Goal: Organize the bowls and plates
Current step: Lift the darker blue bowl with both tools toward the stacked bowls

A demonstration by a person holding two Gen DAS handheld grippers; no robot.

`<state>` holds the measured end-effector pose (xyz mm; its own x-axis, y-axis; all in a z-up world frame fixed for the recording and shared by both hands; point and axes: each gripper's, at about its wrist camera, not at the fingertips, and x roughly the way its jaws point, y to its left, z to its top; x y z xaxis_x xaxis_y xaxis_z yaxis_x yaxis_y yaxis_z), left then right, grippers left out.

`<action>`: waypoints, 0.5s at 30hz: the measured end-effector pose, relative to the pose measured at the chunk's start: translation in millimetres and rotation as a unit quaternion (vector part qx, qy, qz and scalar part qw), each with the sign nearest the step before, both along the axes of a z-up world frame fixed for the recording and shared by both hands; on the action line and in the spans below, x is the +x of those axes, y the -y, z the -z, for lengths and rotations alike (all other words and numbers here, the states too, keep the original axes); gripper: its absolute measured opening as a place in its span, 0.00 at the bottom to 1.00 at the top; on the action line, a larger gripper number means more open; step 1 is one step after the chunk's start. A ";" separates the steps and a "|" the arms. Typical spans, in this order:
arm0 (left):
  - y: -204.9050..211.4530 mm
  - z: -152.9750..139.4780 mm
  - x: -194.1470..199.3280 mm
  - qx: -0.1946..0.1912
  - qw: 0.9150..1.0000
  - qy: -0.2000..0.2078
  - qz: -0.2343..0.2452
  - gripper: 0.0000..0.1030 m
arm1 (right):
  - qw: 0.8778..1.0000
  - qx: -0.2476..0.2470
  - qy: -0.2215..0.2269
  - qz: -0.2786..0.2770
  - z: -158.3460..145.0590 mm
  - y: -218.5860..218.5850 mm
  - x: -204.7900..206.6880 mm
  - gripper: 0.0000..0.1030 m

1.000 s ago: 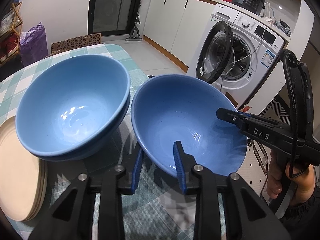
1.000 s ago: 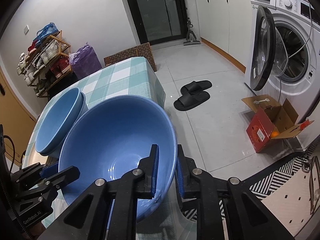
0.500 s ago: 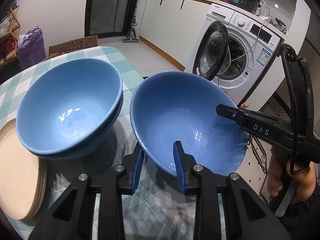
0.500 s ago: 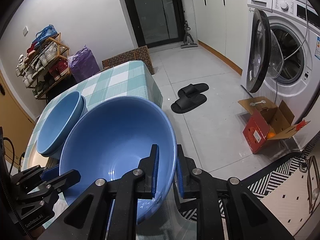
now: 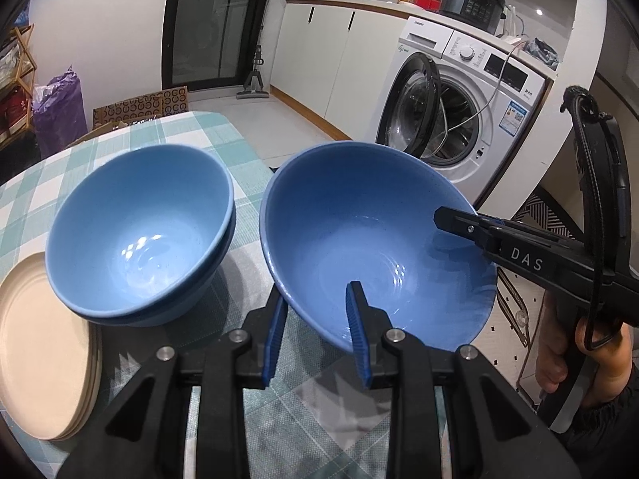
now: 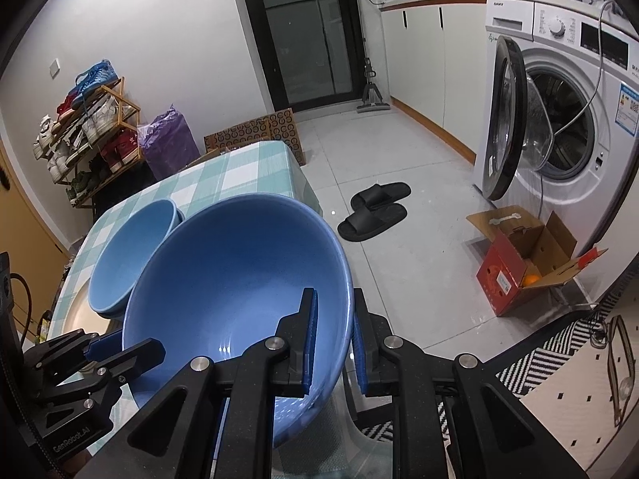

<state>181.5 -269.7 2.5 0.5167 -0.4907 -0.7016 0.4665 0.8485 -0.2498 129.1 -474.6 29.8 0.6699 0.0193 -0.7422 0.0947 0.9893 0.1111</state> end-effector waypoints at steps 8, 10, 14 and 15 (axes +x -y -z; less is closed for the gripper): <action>-9.3 -13.5 -3.8 -0.010 1.000 0.012 -0.002 0.28 | 1.000 -0.012 0.019 0.000 -20.8 -8.7 -10.9 0.16; -13.0 -16.4 -5.1 -0.012 1.000 0.015 -0.004 0.27 | 1.000 -0.014 0.021 -0.001 -24.3 -11.5 -11.9 0.16; -20.8 -23.2 -6.2 -0.016 1.000 0.022 -0.008 0.27 | 0.999 -0.018 0.028 -0.004 -33.0 -19.5 -14.1 0.16; -23.0 -25.8 -5.5 -0.016 1.000 0.025 -0.009 0.28 | 0.999 -0.019 0.030 -0.005 -35.0 -21.8 -13.9 0.16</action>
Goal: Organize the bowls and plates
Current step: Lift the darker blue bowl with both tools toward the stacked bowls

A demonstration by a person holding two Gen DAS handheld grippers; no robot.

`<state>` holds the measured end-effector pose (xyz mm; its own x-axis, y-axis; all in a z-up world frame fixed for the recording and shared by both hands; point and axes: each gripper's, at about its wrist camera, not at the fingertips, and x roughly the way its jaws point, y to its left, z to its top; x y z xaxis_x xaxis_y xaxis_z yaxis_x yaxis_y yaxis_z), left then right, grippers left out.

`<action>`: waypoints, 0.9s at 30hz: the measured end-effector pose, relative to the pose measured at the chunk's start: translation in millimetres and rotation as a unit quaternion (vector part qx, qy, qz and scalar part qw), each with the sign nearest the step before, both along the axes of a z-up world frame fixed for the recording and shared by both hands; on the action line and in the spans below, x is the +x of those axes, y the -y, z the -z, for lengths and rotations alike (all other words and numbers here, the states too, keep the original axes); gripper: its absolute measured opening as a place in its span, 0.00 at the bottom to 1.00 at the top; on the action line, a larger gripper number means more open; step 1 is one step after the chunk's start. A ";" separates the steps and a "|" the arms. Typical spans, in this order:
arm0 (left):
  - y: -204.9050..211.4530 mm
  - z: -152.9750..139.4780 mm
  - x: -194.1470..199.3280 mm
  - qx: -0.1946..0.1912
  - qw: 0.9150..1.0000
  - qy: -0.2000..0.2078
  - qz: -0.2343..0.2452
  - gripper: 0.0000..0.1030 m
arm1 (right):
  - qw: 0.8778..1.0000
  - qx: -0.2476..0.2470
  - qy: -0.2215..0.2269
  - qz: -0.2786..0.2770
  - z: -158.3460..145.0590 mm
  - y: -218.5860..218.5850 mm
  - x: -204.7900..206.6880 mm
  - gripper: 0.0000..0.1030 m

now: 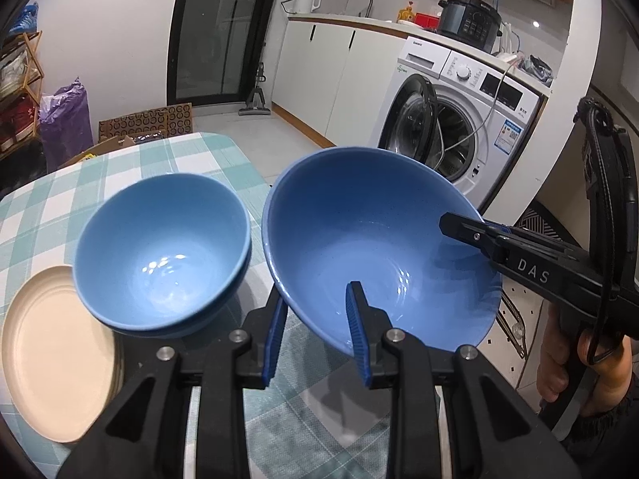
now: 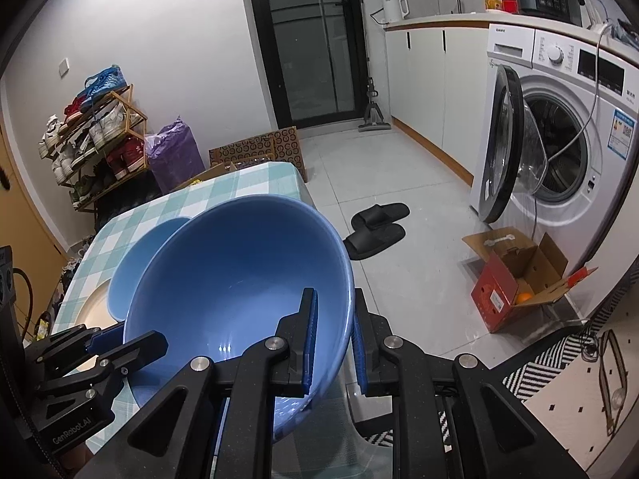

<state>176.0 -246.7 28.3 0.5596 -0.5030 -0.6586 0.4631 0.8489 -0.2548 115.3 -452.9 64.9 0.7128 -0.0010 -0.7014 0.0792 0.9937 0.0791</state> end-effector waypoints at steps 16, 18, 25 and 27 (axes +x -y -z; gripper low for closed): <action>-38.4 -22.9 7.3 -0.008 0.999 0.023 -0.037 0.28 | 0.999 -0.011 0.032 -0.029 -34.1 -46.0 14.0 0.16; -44.1 -25.2 9.1 -0.009 0.999 0.025 -0.043 0.27 | 0.999 -0.013 0.035 -0.034 -37.7 -52.4 17.5 0.16; -63.1 -30.2 15.8 -0.009 0.998 0.031 -0.062 0.28 | 0.998 -0.012 0.045 -0.051 -46.7 -75.4 29.1 0.16; -68.9 -31.4 18.4 -0.010 0.997 0.033 -0.068 0.28 | 0.997 -0.012 0.048 -0.056 -48.6 -82.2 32.6 0.16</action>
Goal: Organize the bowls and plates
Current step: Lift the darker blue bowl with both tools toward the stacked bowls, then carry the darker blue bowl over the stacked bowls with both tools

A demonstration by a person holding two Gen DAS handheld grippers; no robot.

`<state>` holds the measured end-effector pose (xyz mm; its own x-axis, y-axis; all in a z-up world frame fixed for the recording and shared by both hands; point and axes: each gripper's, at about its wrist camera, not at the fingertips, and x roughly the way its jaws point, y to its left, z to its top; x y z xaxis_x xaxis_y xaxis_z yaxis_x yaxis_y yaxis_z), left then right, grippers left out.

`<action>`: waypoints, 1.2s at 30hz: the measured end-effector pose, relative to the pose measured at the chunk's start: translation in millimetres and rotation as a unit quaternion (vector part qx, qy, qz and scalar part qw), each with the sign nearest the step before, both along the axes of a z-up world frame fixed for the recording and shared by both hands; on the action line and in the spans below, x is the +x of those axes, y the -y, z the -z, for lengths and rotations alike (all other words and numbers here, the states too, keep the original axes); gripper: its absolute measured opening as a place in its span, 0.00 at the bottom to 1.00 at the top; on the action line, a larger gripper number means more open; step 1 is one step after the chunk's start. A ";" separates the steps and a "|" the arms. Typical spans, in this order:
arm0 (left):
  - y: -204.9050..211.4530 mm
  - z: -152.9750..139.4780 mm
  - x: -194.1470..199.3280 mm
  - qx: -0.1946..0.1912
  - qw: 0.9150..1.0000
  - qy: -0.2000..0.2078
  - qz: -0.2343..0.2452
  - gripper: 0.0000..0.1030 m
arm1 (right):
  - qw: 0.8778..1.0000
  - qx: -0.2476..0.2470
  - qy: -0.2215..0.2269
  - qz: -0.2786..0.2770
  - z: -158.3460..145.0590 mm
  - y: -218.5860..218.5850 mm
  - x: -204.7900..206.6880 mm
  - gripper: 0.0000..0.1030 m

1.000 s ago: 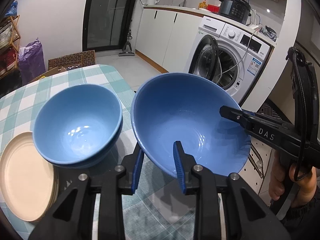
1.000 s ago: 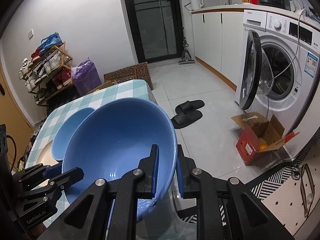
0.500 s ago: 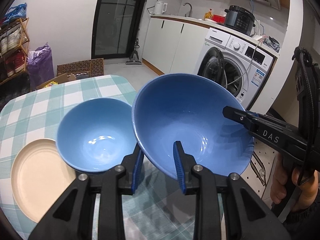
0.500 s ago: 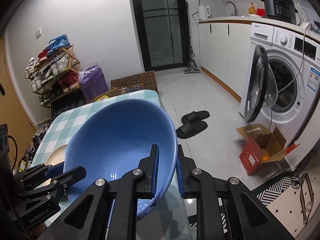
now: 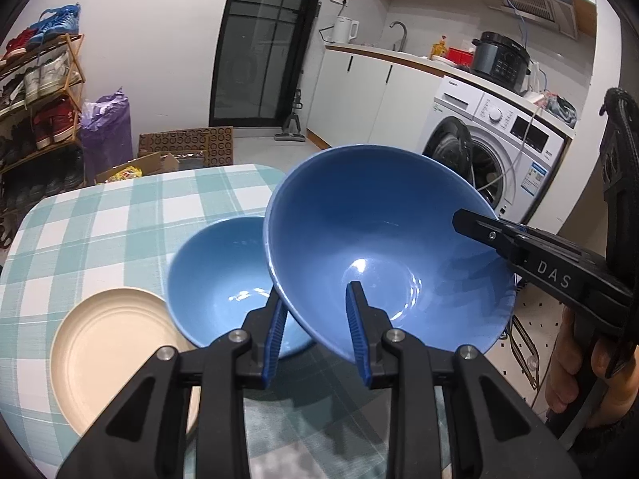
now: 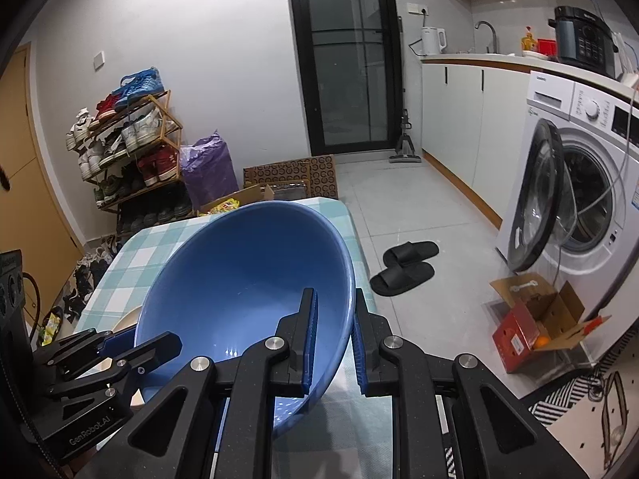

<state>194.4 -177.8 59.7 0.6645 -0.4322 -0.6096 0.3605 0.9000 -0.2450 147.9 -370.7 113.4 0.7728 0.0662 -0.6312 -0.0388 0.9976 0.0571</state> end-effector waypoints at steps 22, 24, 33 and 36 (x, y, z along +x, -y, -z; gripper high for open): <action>-51.7 6.9 30.8 0.009 0.999 -0.004 -0.050 0.27 | 0.999 -0.007 -0.015 -0.044 12.4 -66.7 54.0 0.16; -54.7 9.7 33.8 0.011 0.998 -0.006 -0.055 0.28 | 0.999 -0.007 -0.021 -0.047 17.5 -70.8 58.6 0.16; -61.8 23.6 43.3 0.022 0.997 -0.017 -0.067 0.28 | 0.998 -0.006 -0.041 -0.055 37.6 -87.9 78.5 0.16; -62.4 28.0 45.7 0.026 0.997 -0.020 -0.067 0.27 | 0.997 -0.008 -0.046 -0.055 43.5 -90.7 81.9 0.16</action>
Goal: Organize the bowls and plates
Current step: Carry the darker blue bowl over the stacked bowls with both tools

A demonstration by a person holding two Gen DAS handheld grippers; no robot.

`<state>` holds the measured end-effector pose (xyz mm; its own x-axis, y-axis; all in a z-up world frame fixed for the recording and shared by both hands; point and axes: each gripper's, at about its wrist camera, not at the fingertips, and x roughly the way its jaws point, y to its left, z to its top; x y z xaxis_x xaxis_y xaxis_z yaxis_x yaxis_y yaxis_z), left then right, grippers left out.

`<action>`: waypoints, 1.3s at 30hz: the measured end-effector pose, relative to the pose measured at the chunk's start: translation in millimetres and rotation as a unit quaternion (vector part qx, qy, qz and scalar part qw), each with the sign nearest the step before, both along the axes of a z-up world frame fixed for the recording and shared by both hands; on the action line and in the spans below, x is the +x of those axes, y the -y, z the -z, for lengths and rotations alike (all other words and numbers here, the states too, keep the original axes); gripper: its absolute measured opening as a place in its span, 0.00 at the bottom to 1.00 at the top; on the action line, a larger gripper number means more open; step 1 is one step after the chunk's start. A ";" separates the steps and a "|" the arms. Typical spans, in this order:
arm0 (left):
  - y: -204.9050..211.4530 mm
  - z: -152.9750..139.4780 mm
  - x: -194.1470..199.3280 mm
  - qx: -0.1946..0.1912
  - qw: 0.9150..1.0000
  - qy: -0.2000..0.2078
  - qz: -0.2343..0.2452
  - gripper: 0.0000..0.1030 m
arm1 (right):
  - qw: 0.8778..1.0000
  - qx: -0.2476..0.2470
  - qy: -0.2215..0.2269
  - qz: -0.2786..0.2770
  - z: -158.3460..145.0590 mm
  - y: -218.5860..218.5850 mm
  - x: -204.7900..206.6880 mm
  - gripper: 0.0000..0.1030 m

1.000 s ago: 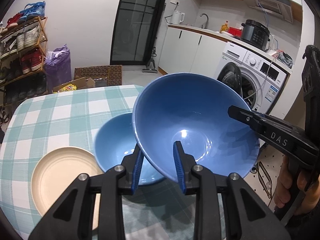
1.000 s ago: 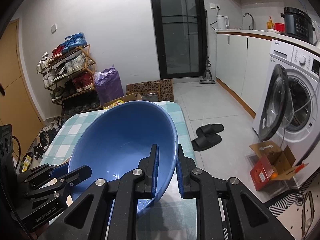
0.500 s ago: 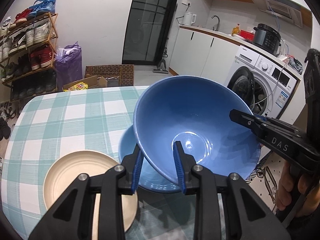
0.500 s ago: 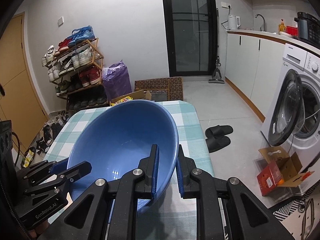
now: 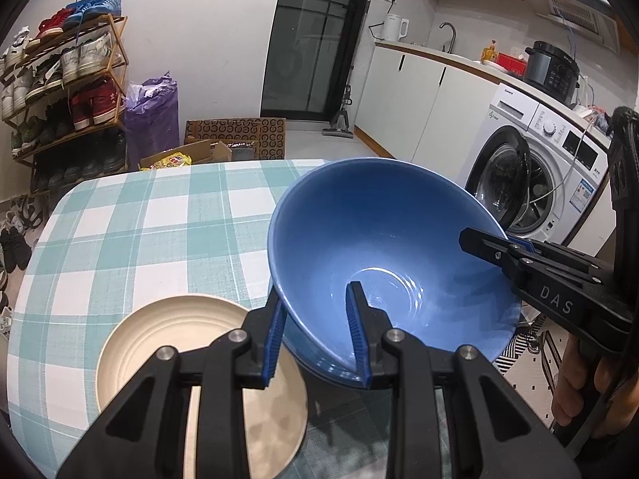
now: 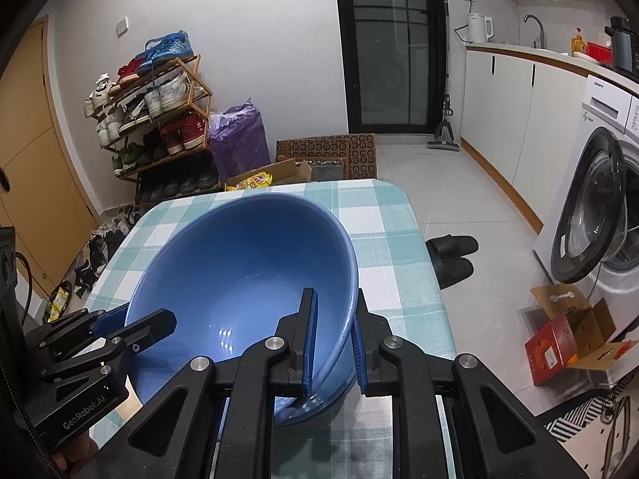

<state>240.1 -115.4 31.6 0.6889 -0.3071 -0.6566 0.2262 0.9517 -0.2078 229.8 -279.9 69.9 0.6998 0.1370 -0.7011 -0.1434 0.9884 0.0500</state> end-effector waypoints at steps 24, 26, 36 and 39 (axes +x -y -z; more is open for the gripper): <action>7.0 31.5 17.3 0.028 0.999 -0.024 -0.003 0.27 | 0.999 -0.036 -0.022 -0.005 35.4 -14.6 12.8 0.16; 7.8 32.8 18.0 0.031 0.999 -0.026 -0.004 0.27 | 0.999 -0.040 -0.024 -0.006 38.3 -16.7 13.5 0.16; 10.5 39.2 20.3 0.044 0.999 -0.030 -0.002 0.27 | 0.998 -0.062 -0.027 -0.005 49.4 -20.8 15.5 0.17; 10.8 40.7 20.6 0.045 0.998 -0.031 -0.003 0.27 | 0.997 -0.069 -0.029 -0.005 52.6 -22.1 15.8 0.17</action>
